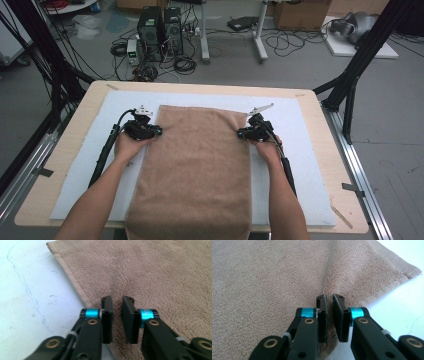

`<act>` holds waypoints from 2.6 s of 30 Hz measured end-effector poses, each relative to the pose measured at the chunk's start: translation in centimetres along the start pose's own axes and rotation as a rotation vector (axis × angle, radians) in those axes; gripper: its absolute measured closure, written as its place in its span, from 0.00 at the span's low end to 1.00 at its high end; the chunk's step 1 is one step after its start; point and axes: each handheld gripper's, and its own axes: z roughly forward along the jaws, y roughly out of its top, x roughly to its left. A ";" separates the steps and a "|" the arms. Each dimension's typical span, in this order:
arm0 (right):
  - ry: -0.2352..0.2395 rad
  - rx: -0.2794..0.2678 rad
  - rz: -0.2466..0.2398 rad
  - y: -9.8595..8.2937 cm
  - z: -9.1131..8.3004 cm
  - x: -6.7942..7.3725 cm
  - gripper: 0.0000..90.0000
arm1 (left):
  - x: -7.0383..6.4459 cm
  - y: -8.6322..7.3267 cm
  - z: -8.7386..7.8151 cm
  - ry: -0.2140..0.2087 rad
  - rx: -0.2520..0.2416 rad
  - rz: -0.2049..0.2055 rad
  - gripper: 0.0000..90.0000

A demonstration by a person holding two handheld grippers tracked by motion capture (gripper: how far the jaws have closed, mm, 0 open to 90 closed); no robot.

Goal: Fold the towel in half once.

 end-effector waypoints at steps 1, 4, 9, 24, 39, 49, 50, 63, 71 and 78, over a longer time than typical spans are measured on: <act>0.000 0.003 -0.005 0.1 0.0 0.1 0.93 | 0.1 0.0 -0.1 -0.012 0.004 0.002 0.94; 0.000 0.008 -0.038 0.3 -0.5 0.3 0.93 | 0.5 -0.1 -0.6 -0.040 0.002 -0.011 0.95; 0.046 -0.046 -0.035 0.7 -1.9 0.5 0.93 | 0.7 0.4 -2.1 -0.061 -0.044 0.001 0.95; 0.162 -0.137 -0.090 0.3 -8.3 3.7 0.93 | -1.6 -1.1 -8.3 -0.159 -0.138 0.087 0.96; 0.247 -0.076 -0.075 -5.3 -7.1 7.4 0.93 | -5.2 -7.4 -9.1 -0.176 -0.074 0.146 0.95; 0.272 -0.078 -0.040 -6.9 -6.1 7.3 0.76 | -4.9 -7.6 -9.4 -0.183 -0.093 0.110 0.76; 0.270 -0.093 -0.042 -6.6 -6.4 7.2 0.72 | -4.7 -7.3 -9.5 -0.184 -0.097 0.108 0.73; 0.131 -0.097 -0.036 -2.1 -5.5 4.7 0.61 | -1.9 -3.0 -6.9 -0.171 -0.175 0.016 0.72; 0.080 0.015 -0.019 -2.6 -2.7 4.3 0.58 | -0.8 -3.8 -3.9 -0.114 -0.023 -0.005 0.64; 0.010 0.026 -0.066 -2.9 -2.2 4.8 0.73 | -1.2 -3.9 -3.6 -0.069 -0.021 0.031 0.71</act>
